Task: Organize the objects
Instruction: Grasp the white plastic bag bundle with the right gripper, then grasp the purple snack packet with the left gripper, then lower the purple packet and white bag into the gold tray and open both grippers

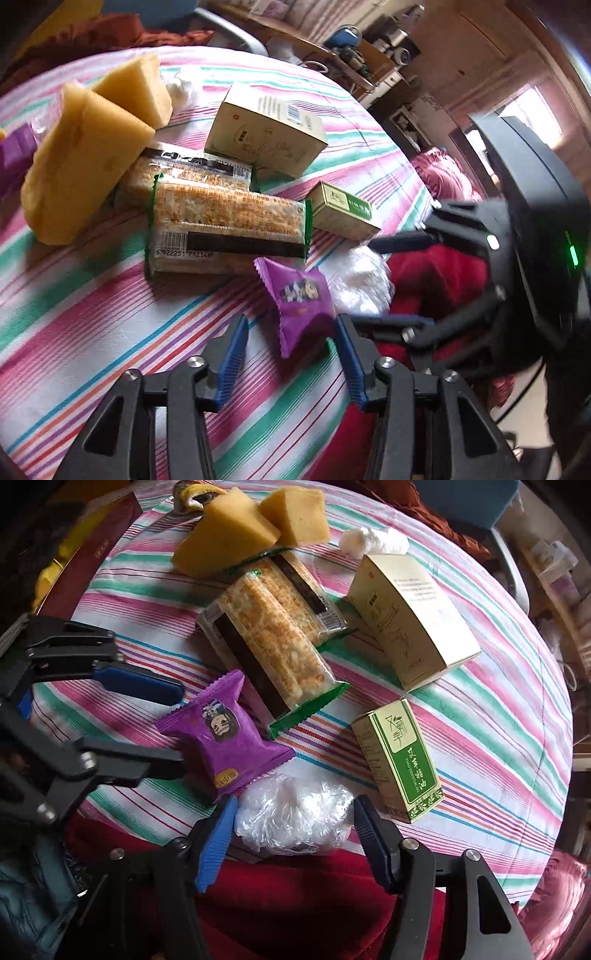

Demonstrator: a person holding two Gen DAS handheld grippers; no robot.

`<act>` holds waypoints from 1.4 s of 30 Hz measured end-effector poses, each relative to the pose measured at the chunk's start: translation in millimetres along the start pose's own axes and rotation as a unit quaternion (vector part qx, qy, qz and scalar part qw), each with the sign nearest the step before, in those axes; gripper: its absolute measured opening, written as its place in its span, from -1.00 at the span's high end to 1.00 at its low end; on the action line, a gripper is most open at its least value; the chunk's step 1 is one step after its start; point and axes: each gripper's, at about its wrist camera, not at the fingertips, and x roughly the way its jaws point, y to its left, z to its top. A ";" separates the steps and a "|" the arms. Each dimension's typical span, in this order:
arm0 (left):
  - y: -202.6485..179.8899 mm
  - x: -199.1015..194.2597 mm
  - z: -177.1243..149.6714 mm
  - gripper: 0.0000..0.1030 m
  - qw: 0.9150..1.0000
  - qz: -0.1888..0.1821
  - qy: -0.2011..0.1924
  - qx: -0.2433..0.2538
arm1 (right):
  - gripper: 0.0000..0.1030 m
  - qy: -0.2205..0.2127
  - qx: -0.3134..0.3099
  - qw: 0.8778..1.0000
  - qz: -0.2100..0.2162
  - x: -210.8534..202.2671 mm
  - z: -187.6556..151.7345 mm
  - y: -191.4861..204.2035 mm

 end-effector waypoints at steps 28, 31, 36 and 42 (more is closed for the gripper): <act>-0.6 -66.6 -61.1 0.30 0.989 0.115 -0.070 0.054 | -0.25 -0.194 0.094 0.976 -0.035 -86.0 -11.3 -3.8; 22.8 -110.1 -80.8 0.30 0.984 0.143 -0.107 0.022 | -0.25 -0.220 0.072 0.973 -0.010 -91.1 8.2 22.2; 67.9 -179.6 -106.6 0.30 0.963 0.194 -0.178 -0.053 | -0.25 -0.251 0.037 0.967 0.035 -91.0 50.5 72.3; 135.5 -265.1 -146.4 0.29 0.920 0.281 -0.241 -0.129 | -0.26 -0.275 -0.011 0.956 0.100 -91.8 99.2 151.0</act>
